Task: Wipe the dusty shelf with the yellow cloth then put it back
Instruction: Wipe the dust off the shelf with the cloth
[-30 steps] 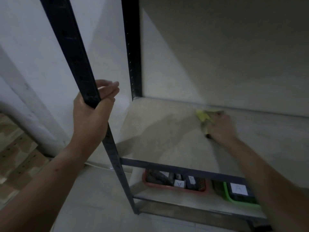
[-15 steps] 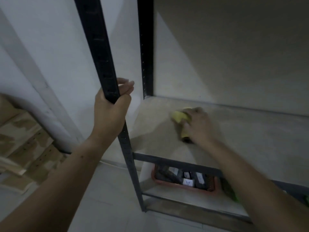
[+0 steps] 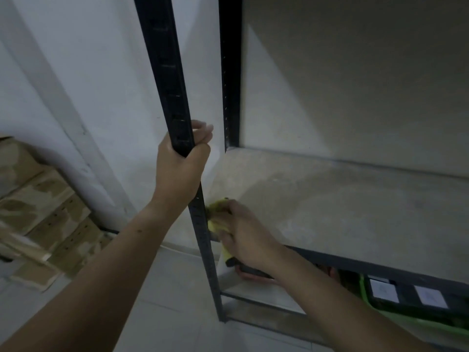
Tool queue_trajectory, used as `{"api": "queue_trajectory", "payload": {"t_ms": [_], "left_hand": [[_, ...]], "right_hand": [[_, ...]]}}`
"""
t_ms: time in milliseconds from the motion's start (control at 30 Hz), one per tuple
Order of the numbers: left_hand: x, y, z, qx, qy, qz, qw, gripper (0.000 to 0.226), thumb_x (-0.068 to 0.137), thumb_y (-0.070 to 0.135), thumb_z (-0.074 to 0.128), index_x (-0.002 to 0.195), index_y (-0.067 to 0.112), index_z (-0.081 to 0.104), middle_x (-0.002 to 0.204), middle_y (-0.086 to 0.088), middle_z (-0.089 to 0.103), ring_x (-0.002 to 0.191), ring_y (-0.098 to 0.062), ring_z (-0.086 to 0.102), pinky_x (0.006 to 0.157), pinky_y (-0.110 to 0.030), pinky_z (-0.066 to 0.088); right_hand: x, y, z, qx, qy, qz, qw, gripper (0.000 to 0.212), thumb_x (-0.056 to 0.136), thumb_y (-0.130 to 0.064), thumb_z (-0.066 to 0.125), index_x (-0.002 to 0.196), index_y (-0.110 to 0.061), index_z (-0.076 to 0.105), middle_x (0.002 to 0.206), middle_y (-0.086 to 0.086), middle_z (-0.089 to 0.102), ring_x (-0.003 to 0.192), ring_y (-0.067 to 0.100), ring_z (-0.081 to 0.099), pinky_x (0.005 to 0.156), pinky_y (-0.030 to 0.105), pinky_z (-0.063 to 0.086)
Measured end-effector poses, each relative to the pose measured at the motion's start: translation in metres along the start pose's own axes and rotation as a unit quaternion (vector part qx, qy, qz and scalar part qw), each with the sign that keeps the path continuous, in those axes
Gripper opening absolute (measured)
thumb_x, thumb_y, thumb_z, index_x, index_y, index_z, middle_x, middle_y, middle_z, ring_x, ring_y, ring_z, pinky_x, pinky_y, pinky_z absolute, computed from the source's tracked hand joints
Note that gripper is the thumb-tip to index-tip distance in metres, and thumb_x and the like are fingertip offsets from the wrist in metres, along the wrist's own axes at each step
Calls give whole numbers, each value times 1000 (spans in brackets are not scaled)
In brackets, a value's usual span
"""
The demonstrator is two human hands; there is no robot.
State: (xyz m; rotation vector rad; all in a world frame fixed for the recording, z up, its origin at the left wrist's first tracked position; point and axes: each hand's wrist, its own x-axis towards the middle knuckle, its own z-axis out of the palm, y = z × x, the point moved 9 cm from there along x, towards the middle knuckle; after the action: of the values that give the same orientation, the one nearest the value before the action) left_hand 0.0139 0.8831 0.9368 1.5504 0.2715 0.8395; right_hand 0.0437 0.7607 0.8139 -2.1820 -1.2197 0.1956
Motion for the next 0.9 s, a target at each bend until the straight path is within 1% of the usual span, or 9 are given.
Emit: {"api": "queue_trajectory", "payload": {"t_ms": [100, 200, 267, 367, 600, 700, 767, 833, 900], "left_hand": [[1, 0, 2, 4, -6, -2, 1000, 25, 84, 11, 62, 109, 12, 64, 116, -14, 74, 115, -18, 71, 105, -42, 55], [1, -1, 0, 10, -5, 1, 1000, 21, 87, 13, 65, 109, 15, 65, 115, -13, 75, 115, -18, 71, 105, -46, 54], [1, -1, 0, 12, -2, 2, 1000, 23, 88, 13, 65, 110, 14, 65, 114, -11, 75, 114, -17, 71, 105, -46, 54], [1, -1, -1, 10, 5, 1, 1000, 25, 86, 13, 64, 111, 13, 64, 114, -10, 76, 114, -17, 72, 104, -46, 55], [1, -1, 0, 1, 5, 9, 1000, 23, 86, 9, 60, 107, 17, 64, 114, -11, 76, 114, -17, 72, 104, -43, 55], [2, -1, -1, -2, 2, 7, 1000, 24, 85, 9, 59, 109, 14, 64, 115, -12, 75, 115, -17, 71, 105, -43, 55], [2, -1, 0, -2, -1, 4, 1000, 25, 84, 10, 60, 110, 12, 63, 116, -13, 75, 115, -18, 71, 105, -44, 55], [1, -2, 0, -2, -2, 1, 1000, 27, 83, 11, 60, 110, 12, 63, 116, -14, 74, 115, -18, 71, 105, -44, 55], [1, -1, 1, -1, 0, 2, 1000, 25, 83, 13, 61, 108, 14, 64, 117, -15, 74, 116, -20, 70, 105, -47, 54]], "right_hand": [[-21, 22, -35, 42, 18, 46, 998, 39, 93, -8, 53, 128, -20, 62, 129, 6, 51, 120, 20, 51, 104, 24, 39], [-56, 71, -113, -27, 174, 129, 976, 34, 95, -14, 55, 128, -21, 62, 123, 10, 58, 109, 24, 56, 81, 15, 30], [-85, 117, -154, -84, 223, 231, 943, 35, 96, -23, 53, 131, -23, 59, 127, 15, 54, 110, 31, 56, 80, 19, 30], [-108, 158, -161, -158, 174, 321, 917, 42, 98, -30, 42, 138, -21, 50, 135, 19, 45, 115, 37, 50, 95, 36, 41], [-52, 88, -78, -253, 125, 257, 924, 49, 91, -28, 46, 139, -21, 42, 138, 14, 41, 117, 36, 43, 102, 45, 35], [-21, 17, -6, -115, 91, 168, 975, 42, 93, -21, 48, 135, -19, 47, 140, 12, 38, 125, 33, 38, 103, 43, 37], [-11, -8, 15, 0, 63, 116, 991, 41, 93, -16, 49, 133, -19, 49, 137, 8, 43, 121, 24, 44, 98, 35, 41], [-7, 4, 2, 107, 44, 113, 987, 38, 94, -16, 51, 131, -23, 52, 127, -2, 53, 103, 4, 53, 87, 12, 43], [-2, 24, -31, 89, 78, 108, 987, 39, 94, -15, 51, 131, -23, 57, 122, -5, 49, 102, 1, 52, 89, 3, 33]]}}
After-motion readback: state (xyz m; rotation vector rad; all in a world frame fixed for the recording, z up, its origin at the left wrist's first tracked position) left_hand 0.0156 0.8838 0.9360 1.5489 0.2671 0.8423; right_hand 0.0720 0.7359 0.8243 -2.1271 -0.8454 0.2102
